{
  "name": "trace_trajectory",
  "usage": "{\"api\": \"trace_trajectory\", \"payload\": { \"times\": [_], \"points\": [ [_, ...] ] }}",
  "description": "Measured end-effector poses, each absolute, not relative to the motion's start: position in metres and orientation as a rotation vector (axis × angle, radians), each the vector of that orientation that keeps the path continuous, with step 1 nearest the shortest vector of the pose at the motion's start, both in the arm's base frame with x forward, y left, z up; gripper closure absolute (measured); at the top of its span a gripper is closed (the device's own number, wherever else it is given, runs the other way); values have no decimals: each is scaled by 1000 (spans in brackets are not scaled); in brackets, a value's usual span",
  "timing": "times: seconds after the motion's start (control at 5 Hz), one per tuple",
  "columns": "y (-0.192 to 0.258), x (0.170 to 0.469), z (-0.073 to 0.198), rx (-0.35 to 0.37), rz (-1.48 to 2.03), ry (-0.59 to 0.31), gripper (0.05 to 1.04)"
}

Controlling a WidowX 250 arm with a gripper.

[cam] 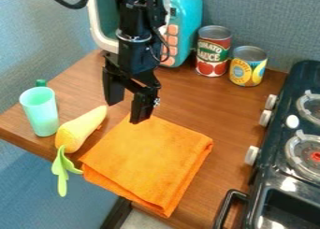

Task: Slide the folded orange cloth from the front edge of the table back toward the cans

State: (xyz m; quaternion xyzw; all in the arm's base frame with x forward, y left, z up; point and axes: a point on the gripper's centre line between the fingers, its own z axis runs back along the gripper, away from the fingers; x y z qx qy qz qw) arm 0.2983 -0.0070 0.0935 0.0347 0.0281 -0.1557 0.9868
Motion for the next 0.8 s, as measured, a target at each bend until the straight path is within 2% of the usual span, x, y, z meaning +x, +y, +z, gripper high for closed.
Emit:
{"api": "trace_trajectory", "payload": {
  "times": [0.6, 0.8],
  "points": [
    [-11, 290, 49, 25, -355, 168, 82],
    [-13, 279, 30, 2, -370, 272, 82]
  ]
}}
